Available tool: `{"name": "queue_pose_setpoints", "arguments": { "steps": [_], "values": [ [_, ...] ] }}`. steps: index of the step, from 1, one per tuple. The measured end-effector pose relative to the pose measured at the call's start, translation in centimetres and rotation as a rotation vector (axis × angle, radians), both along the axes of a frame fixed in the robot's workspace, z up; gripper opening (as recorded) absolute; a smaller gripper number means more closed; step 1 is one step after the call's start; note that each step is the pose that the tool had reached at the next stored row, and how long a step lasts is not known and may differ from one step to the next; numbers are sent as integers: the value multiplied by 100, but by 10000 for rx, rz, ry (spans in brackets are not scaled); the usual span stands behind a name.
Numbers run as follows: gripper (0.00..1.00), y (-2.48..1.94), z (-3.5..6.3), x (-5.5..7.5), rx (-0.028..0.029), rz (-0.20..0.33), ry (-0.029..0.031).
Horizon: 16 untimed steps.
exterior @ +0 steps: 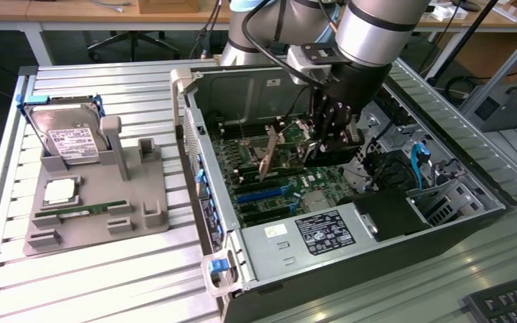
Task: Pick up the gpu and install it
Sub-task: 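Insert the gpu into the slot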
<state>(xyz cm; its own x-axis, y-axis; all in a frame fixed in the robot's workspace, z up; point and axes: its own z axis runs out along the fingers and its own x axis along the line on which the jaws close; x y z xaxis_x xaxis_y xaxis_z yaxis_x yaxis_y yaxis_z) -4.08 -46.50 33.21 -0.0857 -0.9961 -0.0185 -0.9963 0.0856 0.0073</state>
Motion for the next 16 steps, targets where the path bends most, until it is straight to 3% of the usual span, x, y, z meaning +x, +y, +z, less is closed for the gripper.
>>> {"name": "queue_pose_setpoints", "arguments": {
  "steps": [16],
  "values": [
    [27,-27,-23,-42,0,0,0]
  ]
}}
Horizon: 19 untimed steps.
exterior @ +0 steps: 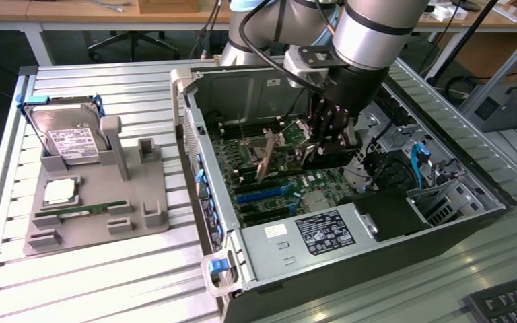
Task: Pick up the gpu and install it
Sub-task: 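Insert the gpu into the slot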
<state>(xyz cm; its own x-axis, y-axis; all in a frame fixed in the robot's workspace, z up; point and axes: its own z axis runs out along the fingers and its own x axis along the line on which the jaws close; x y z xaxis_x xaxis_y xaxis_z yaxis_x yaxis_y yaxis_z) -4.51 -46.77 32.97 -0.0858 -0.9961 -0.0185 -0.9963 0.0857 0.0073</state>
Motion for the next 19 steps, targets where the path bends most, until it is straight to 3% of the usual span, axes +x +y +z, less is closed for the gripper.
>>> {"name": "queue_pose_setpoints", "arguments": {
  "steps": [19],
  "values": [
    [27,-13,-13,-40,0,0,1]
  ]
}}
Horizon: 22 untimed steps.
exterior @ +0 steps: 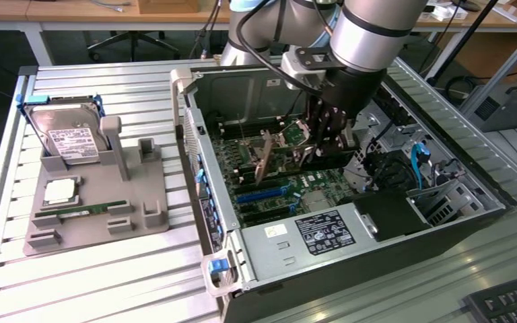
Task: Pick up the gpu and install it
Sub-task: 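Insert the gpu into the slot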
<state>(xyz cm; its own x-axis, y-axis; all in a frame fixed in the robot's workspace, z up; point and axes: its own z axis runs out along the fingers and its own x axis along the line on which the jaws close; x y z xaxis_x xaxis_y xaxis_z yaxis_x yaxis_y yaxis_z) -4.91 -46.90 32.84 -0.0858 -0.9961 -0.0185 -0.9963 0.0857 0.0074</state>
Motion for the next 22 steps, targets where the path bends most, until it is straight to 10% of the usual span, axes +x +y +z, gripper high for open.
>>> {"name": "queue_pose_setpoints", "arguments": {
  "steps": [22],
  "values": [
    [27,0,-14,-82,0,0,-1]
  ]
}}
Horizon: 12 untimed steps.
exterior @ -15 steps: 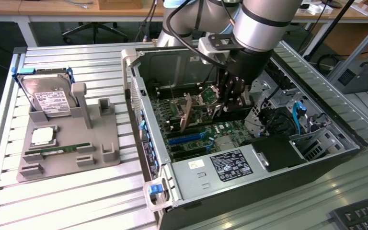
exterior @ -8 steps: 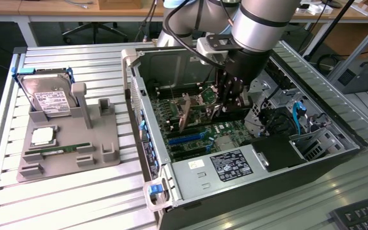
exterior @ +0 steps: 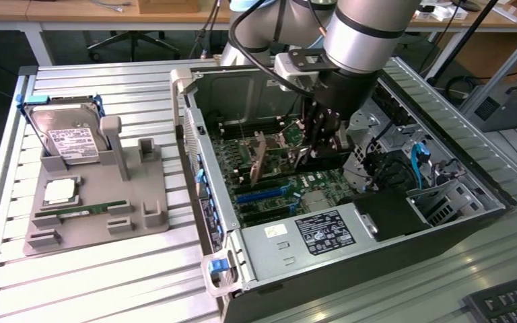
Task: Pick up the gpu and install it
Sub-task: 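Insert the gpu into the slot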
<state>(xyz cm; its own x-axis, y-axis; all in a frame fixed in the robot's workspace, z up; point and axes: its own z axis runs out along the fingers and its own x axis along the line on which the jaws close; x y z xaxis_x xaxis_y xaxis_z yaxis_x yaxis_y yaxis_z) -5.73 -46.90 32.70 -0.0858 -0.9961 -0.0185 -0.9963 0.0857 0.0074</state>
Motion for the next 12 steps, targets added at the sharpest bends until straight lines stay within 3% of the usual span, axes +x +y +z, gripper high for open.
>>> {"name": "queue_pose_setpoints", "arguments": {
  "steps": [12],
  "values": [
    [27,0,-7,-28,0,0,0]
  ]
}}
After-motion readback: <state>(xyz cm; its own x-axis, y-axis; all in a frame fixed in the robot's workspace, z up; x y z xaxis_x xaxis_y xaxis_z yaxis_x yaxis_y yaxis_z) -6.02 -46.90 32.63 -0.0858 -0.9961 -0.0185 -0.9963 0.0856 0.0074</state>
